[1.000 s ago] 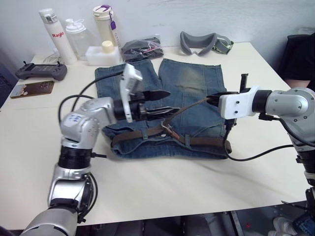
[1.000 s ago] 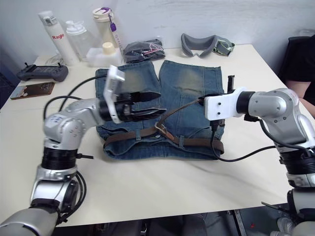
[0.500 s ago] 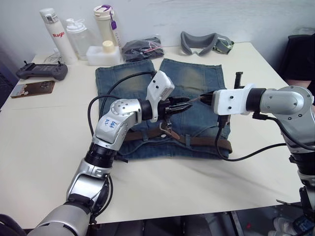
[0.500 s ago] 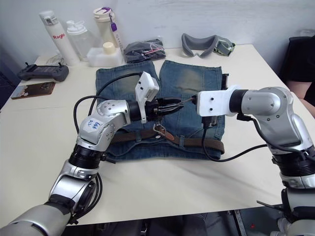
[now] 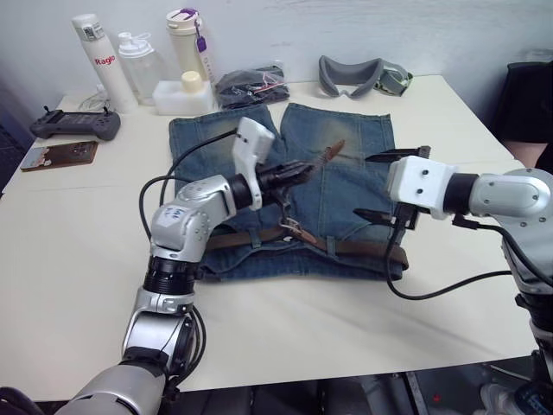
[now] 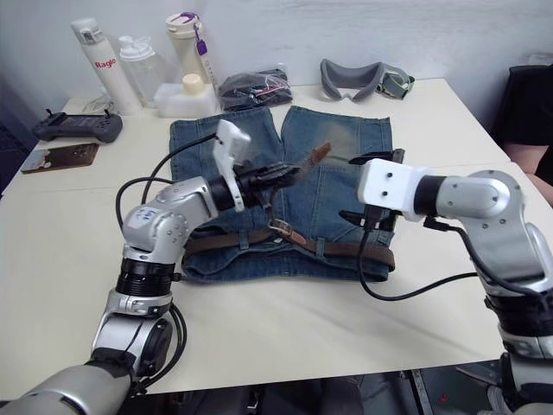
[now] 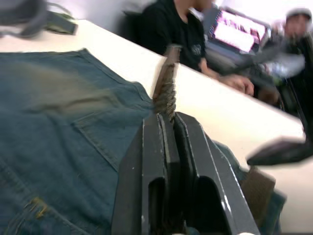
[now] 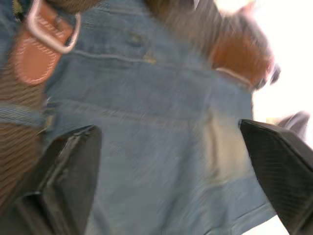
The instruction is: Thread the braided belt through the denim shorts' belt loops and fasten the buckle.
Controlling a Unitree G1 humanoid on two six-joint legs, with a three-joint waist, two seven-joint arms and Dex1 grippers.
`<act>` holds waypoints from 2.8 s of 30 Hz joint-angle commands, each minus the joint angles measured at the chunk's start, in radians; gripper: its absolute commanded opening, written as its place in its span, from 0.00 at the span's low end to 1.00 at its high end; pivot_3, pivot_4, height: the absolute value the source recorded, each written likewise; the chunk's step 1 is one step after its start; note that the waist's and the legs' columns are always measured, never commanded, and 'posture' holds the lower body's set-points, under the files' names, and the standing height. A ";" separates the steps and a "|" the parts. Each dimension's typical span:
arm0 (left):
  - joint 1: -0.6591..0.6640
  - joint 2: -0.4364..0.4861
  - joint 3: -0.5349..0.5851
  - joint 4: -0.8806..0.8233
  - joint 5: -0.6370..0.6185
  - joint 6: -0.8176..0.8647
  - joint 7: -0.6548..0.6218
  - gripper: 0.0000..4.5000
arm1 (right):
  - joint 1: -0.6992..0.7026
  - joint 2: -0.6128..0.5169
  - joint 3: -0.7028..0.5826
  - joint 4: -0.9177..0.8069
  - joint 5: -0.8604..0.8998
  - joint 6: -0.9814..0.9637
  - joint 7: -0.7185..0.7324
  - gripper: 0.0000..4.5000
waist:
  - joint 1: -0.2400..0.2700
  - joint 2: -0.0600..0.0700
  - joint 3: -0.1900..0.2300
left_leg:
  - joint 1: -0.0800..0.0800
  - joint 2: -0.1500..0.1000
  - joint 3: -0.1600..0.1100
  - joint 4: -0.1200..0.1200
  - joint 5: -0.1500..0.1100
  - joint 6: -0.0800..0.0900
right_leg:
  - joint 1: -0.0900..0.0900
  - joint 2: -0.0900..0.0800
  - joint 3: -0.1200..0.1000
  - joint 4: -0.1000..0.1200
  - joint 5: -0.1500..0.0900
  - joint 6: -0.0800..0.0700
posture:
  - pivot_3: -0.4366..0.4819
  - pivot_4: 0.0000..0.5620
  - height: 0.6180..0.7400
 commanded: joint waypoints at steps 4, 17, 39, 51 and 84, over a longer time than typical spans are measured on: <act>0.030 -0.037 0.172 -0.109 -0.169 0.152 0.164 0.00 | 0.039 0.074 -0.077 -0.095 0.157 0.196 -0.075 0.94 | -0.001 0.000 0.000 | 0.001 0.000 0.000 0.000 0.000 0.000 | 0.001 0.000 0.000 0.000 0.000 0.000 | 0.48 0.27 0.07; 0.118 -0.052 0.256 -0.220 -0.335 0.273 0.313 0.00 | -0.058 0.329 0.054 -0.031 0.253 0.308 -0.203 0.01 | -0.002 0.000 0.000 | 0.003 0.000 0.000 0.000 0.000 0.000 | 0.002 0.000 0.001 0.002 0.000 0.000 | 0.48 0.27 0.07; 0.183 0.029 0.205 -0.241 -0.405 0.279 0.330 0.00 | 0.054 0.400 0.132 -0.034 0.226 0.316 -0.272 0.01 | 0.001 -0.005 -0.008 | 0.005 -0.002 -0.001 0.001 -0.001 -0.001 | 0.001 0.001 0.005 0.008 0.000 0.000 | 0.48 0.27 0.07; 0.197 0.042 0.170 -0.236 -0.403 0.270 0.303 0.00 | 0.074 0.311 -0.034 -0.087 0.309 0.405 -0.332 0.01 | -0.012 -0.003 -0.008 | 0.003 -0.003 -0.002 -0.003 0.000 0.002 | 0.013 -0.006 -0.004 -0.004 -0.004 0.007 | 0.48 0.27 0.07; 0.307 0.203 0.052 -0.343 -0.327 0.233 0.211 0.00 | -0.003 0.402 0.236 0.095 0.236 0.348 -0.274 0.01 | -0.007 0.009 0.002 | -0.007 0.011 0.039 -0.011 0.017 0.024 | 0.017 -0.017 -0.003 0.004 0.001 -0.029 | 0.48 0.27 0.07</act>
